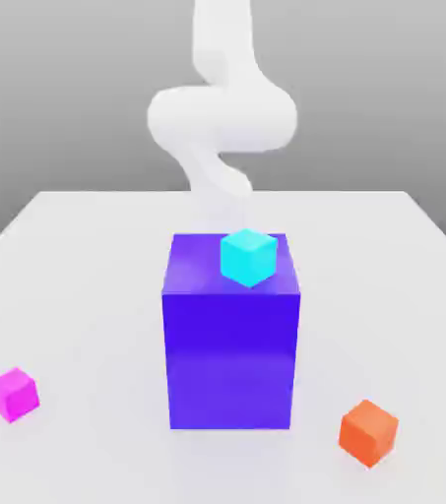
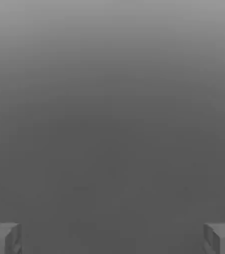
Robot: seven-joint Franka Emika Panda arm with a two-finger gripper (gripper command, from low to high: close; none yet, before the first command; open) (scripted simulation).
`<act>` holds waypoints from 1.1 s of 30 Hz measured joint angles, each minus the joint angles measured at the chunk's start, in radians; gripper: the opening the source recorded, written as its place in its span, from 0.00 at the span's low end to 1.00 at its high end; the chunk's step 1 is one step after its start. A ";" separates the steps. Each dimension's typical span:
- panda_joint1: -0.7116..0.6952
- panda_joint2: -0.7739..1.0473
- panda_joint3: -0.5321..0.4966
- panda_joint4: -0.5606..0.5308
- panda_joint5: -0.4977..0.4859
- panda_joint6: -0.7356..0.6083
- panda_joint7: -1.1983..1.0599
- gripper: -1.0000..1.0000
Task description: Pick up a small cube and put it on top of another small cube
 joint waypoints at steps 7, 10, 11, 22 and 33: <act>-0.149 0.238 -0.020 -0.059 -0.119 0.099 0.078 0.50; -0.201 0.338 -0.047 -0.083 -0.156 0.141 0.102 0.50; -0.217 0.370 -0.057 -0.091 -0.166 0.155 0.108 0.50; -0.383 0.726 -0.190 -0.188 -0.104 0.329 0.054 0.50; -0.552 1.091 -0.094 -0.208 0.186 0.565 -0.162 0.50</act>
